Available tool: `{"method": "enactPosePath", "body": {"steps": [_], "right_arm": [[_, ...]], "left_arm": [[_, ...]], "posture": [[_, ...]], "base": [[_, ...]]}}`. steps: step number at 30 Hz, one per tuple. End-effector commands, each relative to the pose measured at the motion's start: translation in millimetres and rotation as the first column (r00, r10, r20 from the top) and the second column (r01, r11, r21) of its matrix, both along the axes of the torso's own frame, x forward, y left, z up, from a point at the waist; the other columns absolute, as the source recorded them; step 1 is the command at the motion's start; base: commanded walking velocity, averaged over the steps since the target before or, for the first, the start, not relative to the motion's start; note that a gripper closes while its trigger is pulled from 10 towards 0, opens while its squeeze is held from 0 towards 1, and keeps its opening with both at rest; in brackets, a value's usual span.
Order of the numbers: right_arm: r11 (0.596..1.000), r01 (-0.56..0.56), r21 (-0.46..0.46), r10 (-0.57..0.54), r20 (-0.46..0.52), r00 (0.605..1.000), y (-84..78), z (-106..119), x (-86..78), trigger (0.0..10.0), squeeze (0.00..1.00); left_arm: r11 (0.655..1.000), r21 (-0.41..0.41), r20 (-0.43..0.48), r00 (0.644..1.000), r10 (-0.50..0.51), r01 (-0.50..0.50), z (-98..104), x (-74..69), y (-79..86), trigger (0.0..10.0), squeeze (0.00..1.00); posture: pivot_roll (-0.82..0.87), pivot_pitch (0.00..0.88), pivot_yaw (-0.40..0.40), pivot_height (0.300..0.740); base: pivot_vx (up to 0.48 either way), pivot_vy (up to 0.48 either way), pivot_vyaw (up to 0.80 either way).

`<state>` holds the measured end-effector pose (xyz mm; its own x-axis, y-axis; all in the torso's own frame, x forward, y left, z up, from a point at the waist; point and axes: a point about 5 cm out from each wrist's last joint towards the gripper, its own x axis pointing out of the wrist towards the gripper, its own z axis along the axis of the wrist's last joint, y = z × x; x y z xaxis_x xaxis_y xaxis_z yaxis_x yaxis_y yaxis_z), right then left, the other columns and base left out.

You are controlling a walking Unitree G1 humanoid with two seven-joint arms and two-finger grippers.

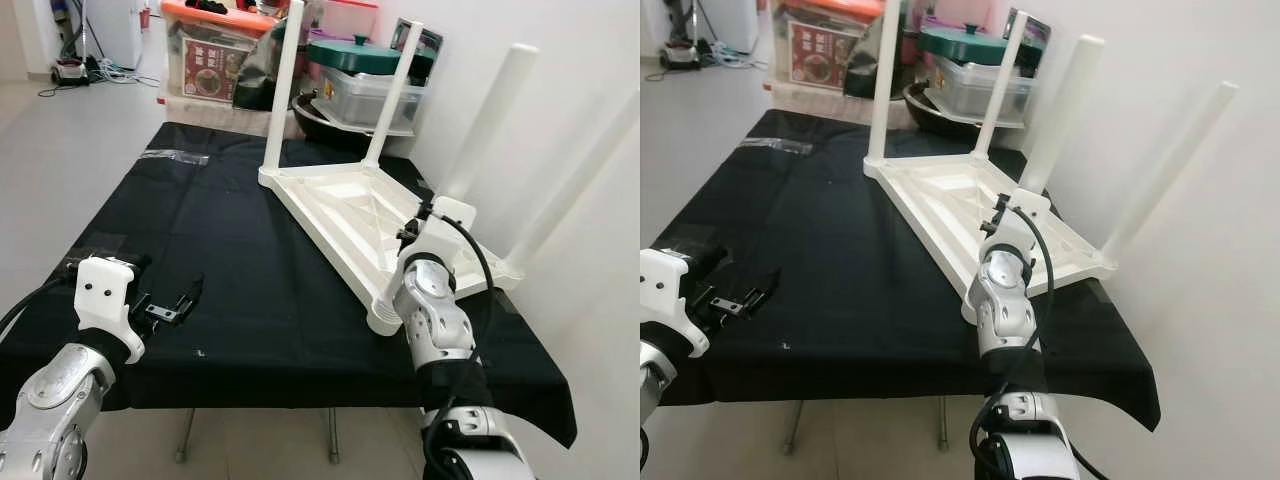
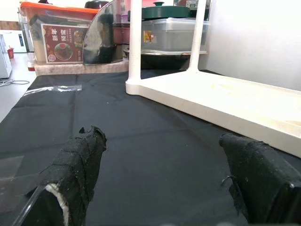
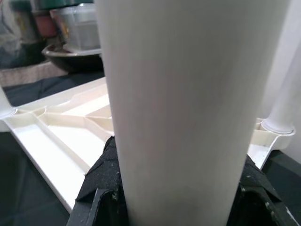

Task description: Building children table

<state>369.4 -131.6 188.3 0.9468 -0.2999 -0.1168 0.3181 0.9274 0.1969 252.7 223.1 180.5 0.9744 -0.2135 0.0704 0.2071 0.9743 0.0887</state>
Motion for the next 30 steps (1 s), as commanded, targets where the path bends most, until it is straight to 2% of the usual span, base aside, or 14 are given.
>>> {"method": "enactPosePath", "body": {"steps": [1, 4, 5, 6, 7, 9, 13, 15, 16, 17, 19, 20, 25, 30], "right_arm": [[0.994, -0.094, 0.064, 0.102, -0.134, 0.986, 12.1, -27.0, -6.8, 10.0, 0.08], [0.992, -0.107, 0.066, 0.115, -0.127, 0.985, 12.1, -24.6, -9.0, 10.0, 0.08], [0.992, -0.107, 0.067, 0.113, -0.106, 0.988, 9.2, -19.8, -12.4, 10.0, 1.0], [0.992, -0.105, 0.07, 0.111, -0.084, 0.99, 4.6, -14.6, -13.6, 10.0, 1.0], [0.988, -0.126, 0.095, 0.13, -0.045, 0.99, 1.9, -8.3, -13.7, 10.0, 0.0], [0.977, -0.17, 0.13, 0.172, -0.009, 0.985, 1.5, -3.4, -12.8, 10.0, 0.0], [0.915, -0.36, 0.184, 0.335, 0.15, 0.93, -9.0, 11.3, -7.6, 10.0, 0.0], [0.915, -0.36, 0.184, 0.335, 0.15, 0.93, -9.0, 11.3, -7.6, 10.0, 0.0], [0.871, -0.476, 0.122, 0.447, 0.206, 0.871, -21.7, 20.3, -6.1, 10.0, 0.0], [0.871, -0.476, 0.122, 0.447, 0.206, 0.871, -21.7, 20.3, -6.1, 10.0, 0.0], [0.823, -0.566, 0.042, 0.548, 0.204, 0.811, -35.3, 25.6, -3.2, 10.0, 0.0], [0.823, -0.566, 0.042, 0.548, 0.204, 0.811, -35.3, 25.6, -3.2, 10.0, 0.0], [0.737, -0.66, -0.146, 0.676, 0.12, 0.727, -60.5, 33.1, 6.7, 10.0, 0.0], [0.676, -0.706, -0.211, 0.733, 0.094, 0.674, -66.8, 40.7, 12.5, 10.0, 0.0]], "left_arm": [[1.0, 0.006, -0.011, 1.0, -0.006, 0.006, -3.4, 1.6, -3.2, 10.0, 0.0], [1.0, 0.006, -0.013, 1.0, -0.006, 0.007, -4.2, 1.3, -3.4, 10.0, 0.0], [1.0, 0.004, -0.015, 1.0, -0.009, 0.009, -4.8, 1.3, -4.2, 10.0, 0.0], [1.0, 0.003, -0.015, 1.0, -0.011, 0.011, -4.9, 1.4, -4.9, 10.0, 0.0], [1.0, 0.002, -0.016, 1.0, -0.013, 0.013, -4.7, 1.8, -5.0, 10.0, 0.0], [1.0, 0.002, -0.016, 1.0, -0.015, 0.015, -4.4, 2.3, -4.9, 10.0, 0.0], [1.0, 0.007, -0.014, 1.0, -0.022, 0.022, -3.3, 4.4, -4.5, 10.0, 0.0], [1.0, 0.007, -0.014, 1.0, -0.022, 0.022, -3.3, 4.4, -4.5, 10.0, 0.0], [1.0, 0.009, -0.012, 1.0, -0.024, 0.024, -2.4, 4.7, -4.6, 10.0, 0.0], [1.0, 0.009, -0.012, 1.0, -0.024, 0.024, -2.4, 4.7, -4.6, 10.0, 0.0], [1.0, 0.011, -0.011, 1.0, -0.024, 0.024, -2.2, 4.4, -3.9, 10.0, 0.0], [1.0, 0.011, -0.011, 1.0, -0.024, 0.024, -2.2, 4.4, -3.9, 10.0, 0.0], [1.0, 0.014, -0.01, 1.0, -0.023, 0.023, -3.0, 4.4, -4.2, 10.0, 0.0], [1.0, 0.012, -0.008, 1.0, -0.025, 0.025, -3.4, 4.9, -5.6, 10.0, 0.0]], "posture": [[0.13, 0.0, -0.171, 0.74], [0.13, 0.0, -0.17, 0.74], [0.13, 0.0, -0.169, 0.74], [0.12, 0.0, -0.165, 0.74], [0.12, 0.0, -0.161, 0.74], [0.11, 0.0, -0.159, 0.74], [0.11, 0.0, -0.156, 0.74], [0.11, 0.0, -0.156, 0.74], [0.12, 0.0, -0.158, 0.74], [0.12, 0.0, -0.158, 0.74], [0.12, 0.0, -0.159, 0.74], [0.12, 0.0, -0.159, 0.74], [0.13, 0.0, -0.171, 0.74], [0.13, 0.0, -0.176, 0.74]], "base": [[0.0, 0.0, 0.0], [0.0, 0.0, 0.0], [0.0, 0.0, 0.0], [0.0, 0.0, 0.0], [0.0, 0.0, 0.0], [0.0, 0.0, 0.0], [0.0, 0.0, 0.0], [0.0, 0.0, 0.0], [0.0, 0.0, 0.0], [0.0, 0.0, 0.0], [0.0, 0.0, 0.0], [0.0, 0.0, 0.0], [0.0, 0.0, 0.0], [0.0, 0.0, 0.0]]}}
